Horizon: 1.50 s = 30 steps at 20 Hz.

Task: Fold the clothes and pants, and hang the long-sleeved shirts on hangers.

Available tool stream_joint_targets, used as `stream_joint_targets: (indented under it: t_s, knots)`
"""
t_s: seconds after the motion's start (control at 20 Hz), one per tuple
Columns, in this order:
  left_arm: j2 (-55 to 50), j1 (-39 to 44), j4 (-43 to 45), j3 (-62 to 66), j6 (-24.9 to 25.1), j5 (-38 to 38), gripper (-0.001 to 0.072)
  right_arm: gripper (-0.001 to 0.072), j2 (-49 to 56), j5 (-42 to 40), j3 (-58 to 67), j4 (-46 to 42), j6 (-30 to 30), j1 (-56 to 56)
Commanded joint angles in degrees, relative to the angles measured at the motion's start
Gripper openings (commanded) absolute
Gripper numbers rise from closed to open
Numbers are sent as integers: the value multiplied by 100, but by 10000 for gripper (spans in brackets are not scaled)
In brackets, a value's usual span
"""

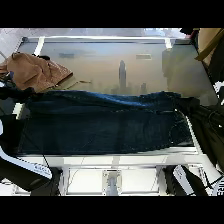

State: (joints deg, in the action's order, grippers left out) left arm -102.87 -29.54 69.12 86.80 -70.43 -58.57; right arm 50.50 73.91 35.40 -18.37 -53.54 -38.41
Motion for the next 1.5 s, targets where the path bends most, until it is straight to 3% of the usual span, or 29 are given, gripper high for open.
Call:
stream_joint_targets:
  t_s: [0.0,0.5,0.65,0.8,0.85,0.9,0.95,1.05,1.45]
  knots:
    - [-125,107,168,24,146,378,468,348,-4,-328,0,42,0,520]
    - [-199,17,289,227,151,610,466,349,-4,-498,0,39,0,573]
    - [-398,52,282,227,157,323,466,349,-4,-498,0,39,0,573]
    - [-466,122,184,229,483,-2,460,349,-4,-496,-2,39,0,573]
    - [-457,125,122,240,535,-83,317,348,-4,-498,0,39,0,573]
    - [-455,125,61,262,531,-125,218,348,-4,-498,0,37,0,573]
    - [-455,125,68,304,531,-140,209,348,-4,-498,0,37,0,573]
    - [-448,125,66,459,527,-260,25,348,-4,-496,0,37,0,573]
    - [920,4,-168,881,531,-173,22,348,-4,-544,260,-328,2,570]
